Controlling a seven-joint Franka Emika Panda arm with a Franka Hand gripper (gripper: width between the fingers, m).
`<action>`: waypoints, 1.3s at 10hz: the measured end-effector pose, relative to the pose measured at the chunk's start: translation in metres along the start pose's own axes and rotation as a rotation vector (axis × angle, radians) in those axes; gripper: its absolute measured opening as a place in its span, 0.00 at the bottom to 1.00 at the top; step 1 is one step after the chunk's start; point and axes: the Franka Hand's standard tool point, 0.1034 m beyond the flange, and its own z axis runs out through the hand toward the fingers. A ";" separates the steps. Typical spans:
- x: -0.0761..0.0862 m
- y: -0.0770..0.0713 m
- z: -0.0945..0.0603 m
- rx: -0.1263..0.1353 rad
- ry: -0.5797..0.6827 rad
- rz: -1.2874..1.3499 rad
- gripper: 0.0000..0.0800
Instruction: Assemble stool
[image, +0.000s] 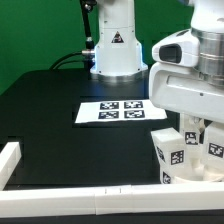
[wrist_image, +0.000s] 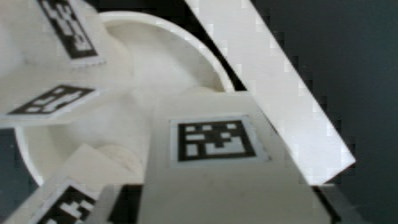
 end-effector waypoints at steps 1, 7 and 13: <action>0.001 -0.001 0.000 0.011 0.004 0.135 0.41; 0.001 0.005 0.001 0.086 0.024 0.703 0.42; -0.009 -0.003 0.001 0.194 0.036 1.182 0.42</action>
Offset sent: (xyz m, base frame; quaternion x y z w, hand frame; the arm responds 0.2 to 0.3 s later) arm -0.0145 0.0035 -0.0180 0.1387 0.0148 0.3525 0.9254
